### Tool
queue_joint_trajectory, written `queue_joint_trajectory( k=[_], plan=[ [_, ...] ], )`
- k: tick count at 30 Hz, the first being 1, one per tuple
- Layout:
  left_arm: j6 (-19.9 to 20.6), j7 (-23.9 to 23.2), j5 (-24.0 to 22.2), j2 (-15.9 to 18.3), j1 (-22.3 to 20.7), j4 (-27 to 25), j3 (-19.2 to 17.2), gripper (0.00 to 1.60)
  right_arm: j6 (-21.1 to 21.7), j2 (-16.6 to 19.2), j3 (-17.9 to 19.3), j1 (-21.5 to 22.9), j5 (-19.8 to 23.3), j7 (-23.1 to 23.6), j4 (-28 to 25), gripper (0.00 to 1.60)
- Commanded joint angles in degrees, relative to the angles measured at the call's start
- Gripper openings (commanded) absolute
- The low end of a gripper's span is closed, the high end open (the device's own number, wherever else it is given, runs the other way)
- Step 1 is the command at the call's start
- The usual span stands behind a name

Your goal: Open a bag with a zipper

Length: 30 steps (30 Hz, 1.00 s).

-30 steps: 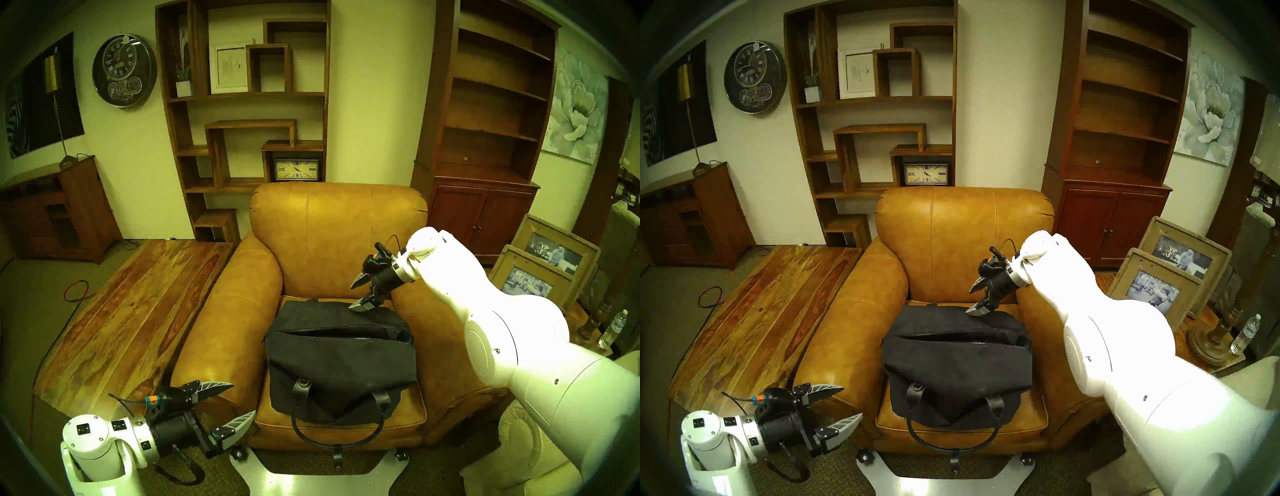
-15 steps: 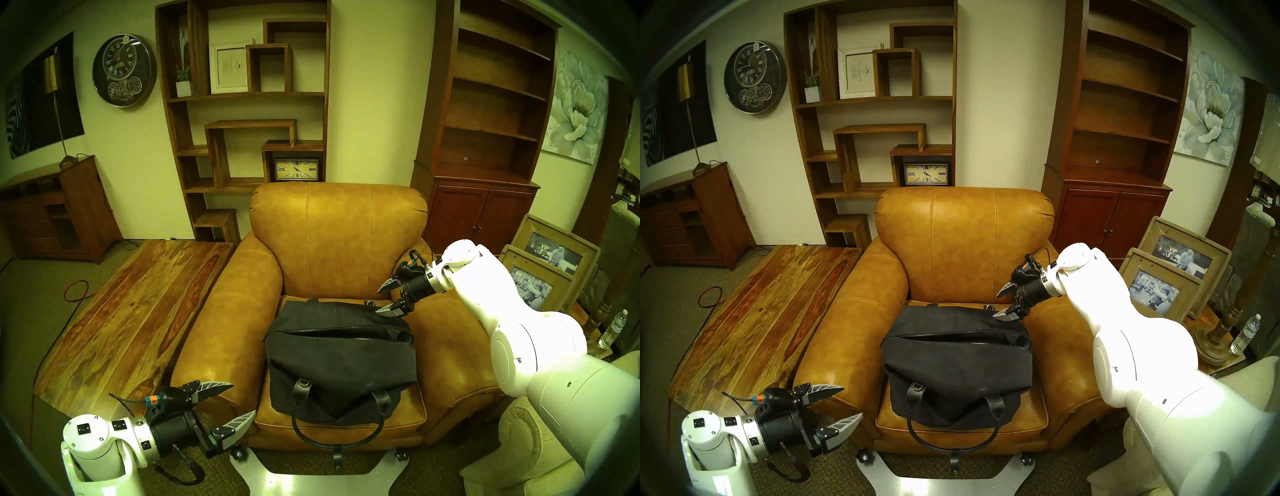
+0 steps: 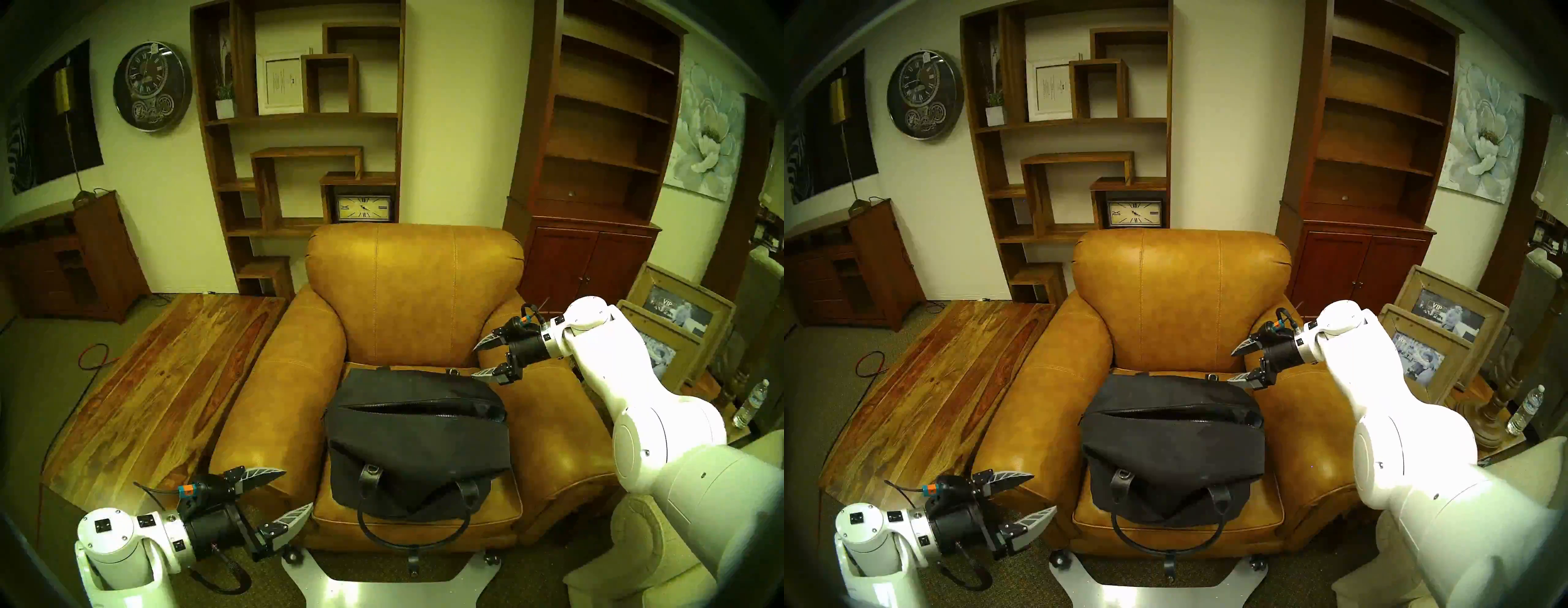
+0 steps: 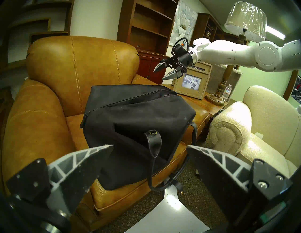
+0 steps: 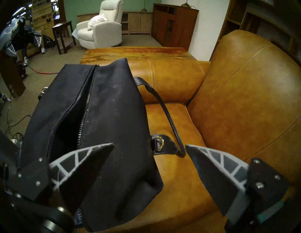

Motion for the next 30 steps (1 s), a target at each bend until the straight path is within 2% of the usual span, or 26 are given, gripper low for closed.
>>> queue_joint_trajectory(
  k=[1, 15, 30],
  plan=[
    [-0.1, 0.0, -0.2, 0.0, -0.1, -0.5, 0.1, 1.60, -2.1, 0.6, 2.5, -0.5, 3.0, 0.8, -4.5, 1.60],
    [-0.1, 0.0, -0.1, 0.0, -0.1, -0.5, 0.1, 1.60, -3.9, -1.2, 5.7, -7.4, 6.7, 0.8, -9.6, 1.60],
    [-0.1, 0.0, 0.0, 0.0, -0.2, -0.5, 0.1, 1.60, -6.5, -1.5, 9.8, -15.0, 10.2, 0.8, -18.0, 1.60]
  ],
)
